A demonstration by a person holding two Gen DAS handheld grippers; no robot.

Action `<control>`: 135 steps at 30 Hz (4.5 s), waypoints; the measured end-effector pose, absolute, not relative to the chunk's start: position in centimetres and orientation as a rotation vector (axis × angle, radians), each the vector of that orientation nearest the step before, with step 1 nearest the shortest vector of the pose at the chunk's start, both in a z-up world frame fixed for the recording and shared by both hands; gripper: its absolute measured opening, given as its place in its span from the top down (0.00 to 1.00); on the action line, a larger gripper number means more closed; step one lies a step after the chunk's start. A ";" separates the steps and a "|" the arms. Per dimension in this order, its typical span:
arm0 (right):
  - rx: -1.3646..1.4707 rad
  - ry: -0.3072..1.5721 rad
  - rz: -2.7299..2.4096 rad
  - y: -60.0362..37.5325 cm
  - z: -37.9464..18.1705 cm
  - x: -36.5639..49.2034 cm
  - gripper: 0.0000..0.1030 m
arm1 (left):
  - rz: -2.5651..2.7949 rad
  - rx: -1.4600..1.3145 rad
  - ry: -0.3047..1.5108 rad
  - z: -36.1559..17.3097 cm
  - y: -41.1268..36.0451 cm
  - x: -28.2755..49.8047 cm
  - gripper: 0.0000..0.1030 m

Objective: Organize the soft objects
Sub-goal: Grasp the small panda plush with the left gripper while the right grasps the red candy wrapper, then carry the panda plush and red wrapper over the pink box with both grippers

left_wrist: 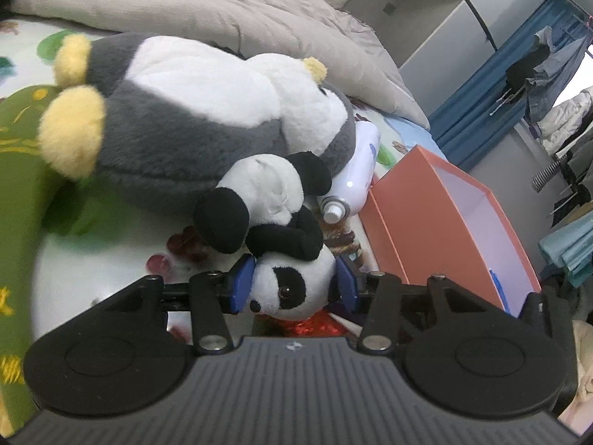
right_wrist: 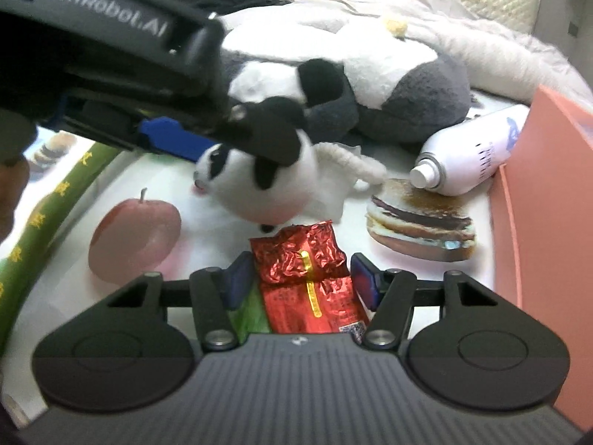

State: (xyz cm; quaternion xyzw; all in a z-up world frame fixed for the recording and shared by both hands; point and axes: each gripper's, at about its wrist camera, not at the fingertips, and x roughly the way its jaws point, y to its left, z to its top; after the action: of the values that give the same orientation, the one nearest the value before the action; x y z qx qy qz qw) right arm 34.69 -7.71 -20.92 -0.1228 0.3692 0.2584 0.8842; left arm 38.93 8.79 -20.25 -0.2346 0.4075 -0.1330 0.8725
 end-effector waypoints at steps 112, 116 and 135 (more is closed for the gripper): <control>0.024 0.562 0.323 -19.9 1.0 23.8 0.49 | -0.214 -0.368 0.663 -1.9 -1.7 24.0 0.49; 0.042 0.526 0.277 -22.2 2.7 24.6 0.49 | -0.261 -0.342 0.649 0.2 -3.7 25.7 0.49; 0.127 0.679 0.040 -33.6 -2.9 31.6 0.49 | -0.450 -0.232 0.859 -5.6 -16.2 38.6 0.49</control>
State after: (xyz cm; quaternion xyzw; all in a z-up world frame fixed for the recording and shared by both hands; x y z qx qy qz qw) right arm 31.57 -33.58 -2.86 0.0623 0.3327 0.0196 0.9408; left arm 38.64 -16.16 -5.65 -0.1114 0.4117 -0.2158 0.8784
